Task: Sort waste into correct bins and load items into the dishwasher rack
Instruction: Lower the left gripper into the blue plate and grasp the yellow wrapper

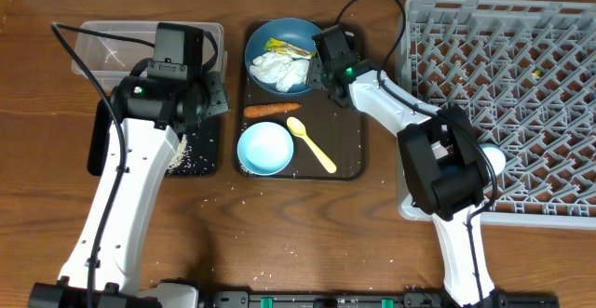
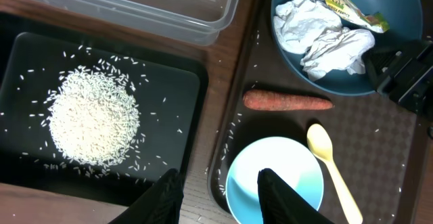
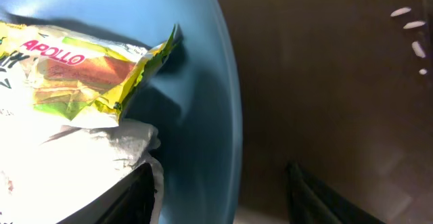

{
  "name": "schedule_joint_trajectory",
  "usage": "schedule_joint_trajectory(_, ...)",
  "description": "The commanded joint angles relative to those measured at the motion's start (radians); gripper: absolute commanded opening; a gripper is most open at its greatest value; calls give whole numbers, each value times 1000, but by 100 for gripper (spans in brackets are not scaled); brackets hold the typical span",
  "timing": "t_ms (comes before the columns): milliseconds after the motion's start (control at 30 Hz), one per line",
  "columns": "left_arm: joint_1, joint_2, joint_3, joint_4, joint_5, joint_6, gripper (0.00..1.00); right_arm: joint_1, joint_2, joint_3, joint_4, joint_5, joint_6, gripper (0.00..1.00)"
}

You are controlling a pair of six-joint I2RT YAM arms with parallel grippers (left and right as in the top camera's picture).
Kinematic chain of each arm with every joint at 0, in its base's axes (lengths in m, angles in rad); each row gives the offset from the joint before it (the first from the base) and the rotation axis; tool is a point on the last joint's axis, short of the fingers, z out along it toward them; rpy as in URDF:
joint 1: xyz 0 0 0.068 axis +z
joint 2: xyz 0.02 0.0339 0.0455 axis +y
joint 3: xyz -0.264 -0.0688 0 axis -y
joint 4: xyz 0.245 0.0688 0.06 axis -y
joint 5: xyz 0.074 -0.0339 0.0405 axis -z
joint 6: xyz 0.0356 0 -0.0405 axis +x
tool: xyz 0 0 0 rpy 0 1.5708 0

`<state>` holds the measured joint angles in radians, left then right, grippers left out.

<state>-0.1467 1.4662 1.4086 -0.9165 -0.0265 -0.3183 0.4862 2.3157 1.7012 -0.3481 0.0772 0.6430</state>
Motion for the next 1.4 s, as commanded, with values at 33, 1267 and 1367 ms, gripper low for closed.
schedule_joint_trajectory(33, 2, 4, 3, -3, -13, -13, 40, 6, -29, 4, -54, -61, -17, 59)
schedule_joint_trajectory(1267, -190, 467, 232, 302, 48, 169, 80, -280, -773, 4, -600, -141, -249, 97)
schedule_joint_trajectory(1367, -209, 578, 348, 294, 48, 269, 87, -322, -845, 4, -665, -101, -249, 98)
